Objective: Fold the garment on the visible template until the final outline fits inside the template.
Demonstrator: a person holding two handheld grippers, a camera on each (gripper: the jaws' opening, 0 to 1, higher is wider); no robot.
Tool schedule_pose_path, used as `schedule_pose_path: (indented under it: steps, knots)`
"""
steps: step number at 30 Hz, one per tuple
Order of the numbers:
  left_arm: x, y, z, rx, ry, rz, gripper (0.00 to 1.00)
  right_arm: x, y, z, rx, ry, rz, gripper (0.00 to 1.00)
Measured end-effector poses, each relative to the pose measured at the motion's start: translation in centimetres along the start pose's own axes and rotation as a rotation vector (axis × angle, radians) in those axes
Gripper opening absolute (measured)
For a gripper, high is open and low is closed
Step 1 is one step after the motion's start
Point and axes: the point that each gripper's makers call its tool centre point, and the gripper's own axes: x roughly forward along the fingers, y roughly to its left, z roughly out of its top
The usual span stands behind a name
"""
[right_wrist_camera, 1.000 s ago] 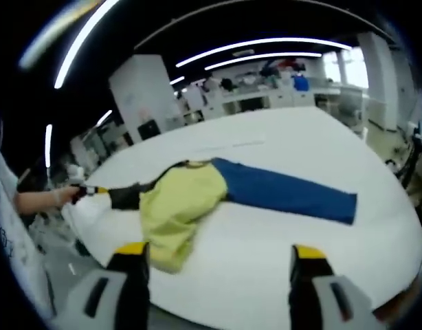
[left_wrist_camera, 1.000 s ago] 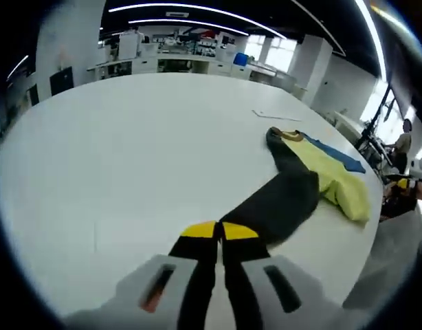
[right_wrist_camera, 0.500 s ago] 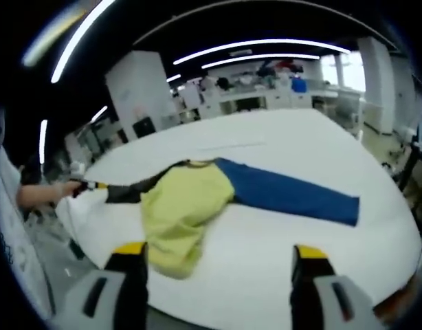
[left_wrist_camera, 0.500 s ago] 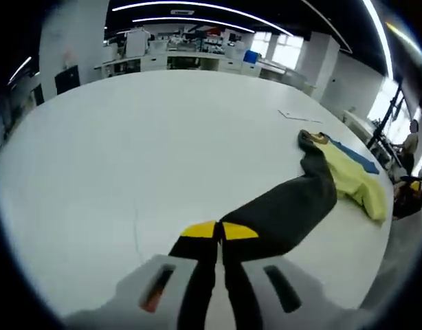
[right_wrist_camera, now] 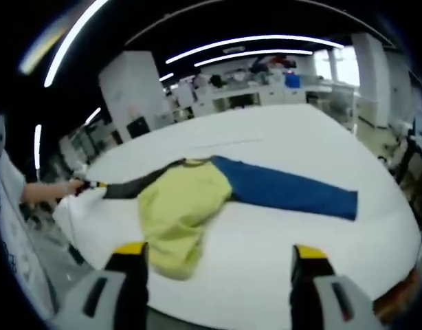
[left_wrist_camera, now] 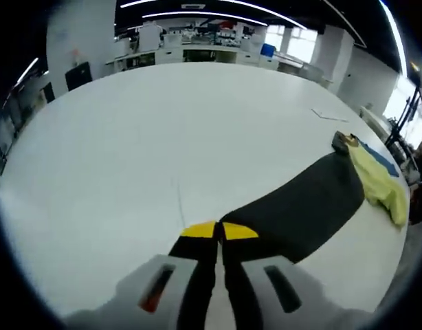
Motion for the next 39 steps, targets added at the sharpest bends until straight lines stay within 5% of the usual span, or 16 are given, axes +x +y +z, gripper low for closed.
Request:
schedule_pose_path:
  steps: [17,28,32,39]
  knots:
    - [-0.2,0.8,-2.1,-0.03,0.116,0.091,0.0,0.8,0.1,-0.4,0.009,0.014,0.014,0.85]
    - [-0.6,0.4,-2.6,-0.031,0.102,0.097,0.0,0.6,0.2,-0.8,0.021,0.009,0.015,0.85]
    - [-0.5,0.6,-2.5,-0.032,0.088,0.084,0.14,0.7,-0.1,-0.7,0.03,-0.002,0.02,0.85]
    - [-0.7,-1.2,-2.1,0.04,0.034,-0.038,0.32,0.7,0.2,-0.8,0.029,-0.004,0.031,0.84]
